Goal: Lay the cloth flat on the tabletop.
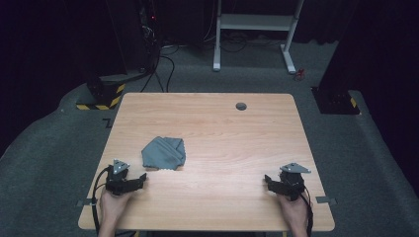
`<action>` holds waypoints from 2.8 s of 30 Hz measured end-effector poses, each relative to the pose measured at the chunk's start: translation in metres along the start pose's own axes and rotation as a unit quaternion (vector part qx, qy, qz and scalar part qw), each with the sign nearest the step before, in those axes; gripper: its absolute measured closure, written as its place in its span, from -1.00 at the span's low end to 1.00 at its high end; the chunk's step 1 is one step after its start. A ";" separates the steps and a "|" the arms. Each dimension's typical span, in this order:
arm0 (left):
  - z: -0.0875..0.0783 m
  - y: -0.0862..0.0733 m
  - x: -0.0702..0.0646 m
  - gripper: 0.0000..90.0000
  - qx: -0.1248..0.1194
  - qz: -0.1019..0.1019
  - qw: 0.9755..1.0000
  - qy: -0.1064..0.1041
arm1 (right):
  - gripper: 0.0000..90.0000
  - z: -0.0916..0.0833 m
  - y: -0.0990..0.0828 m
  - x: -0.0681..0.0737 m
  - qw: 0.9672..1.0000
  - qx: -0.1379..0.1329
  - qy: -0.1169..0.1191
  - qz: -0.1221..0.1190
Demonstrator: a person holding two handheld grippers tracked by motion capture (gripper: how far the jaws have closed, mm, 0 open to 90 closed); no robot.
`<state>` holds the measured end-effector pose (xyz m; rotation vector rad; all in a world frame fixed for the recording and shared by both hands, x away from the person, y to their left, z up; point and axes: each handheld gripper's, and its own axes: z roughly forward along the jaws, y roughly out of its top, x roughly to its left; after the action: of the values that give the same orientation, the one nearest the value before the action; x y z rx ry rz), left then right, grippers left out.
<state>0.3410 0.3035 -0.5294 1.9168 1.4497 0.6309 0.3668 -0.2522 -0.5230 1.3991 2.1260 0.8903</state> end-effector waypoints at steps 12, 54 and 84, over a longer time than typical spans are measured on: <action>-0.002 0.002 0.001 -0.64 0.003 -0.007 1.000 -0.004 | -0.47 0.000 0.000 0.000 1.000 0.000 0.000 0.001; 0.023 0.067 -0.056 -0.61 -0.011 0.020 0.998 -0.061 | -0.47 0.000 0.000 0.000 1.000 0.000 0.001 0.000; 0.058 0.071 -0.064 0.46 0.024 0.059 0.997 -0.030 | -0.47 0.000 0.000 0.000 1.000 0.000 0.000 -0.001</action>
<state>0.4114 0.2172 -0.5160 2.0537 1.3323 0.5918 0.3666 -0.2523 -0.5231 1.3972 2.1271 0.8905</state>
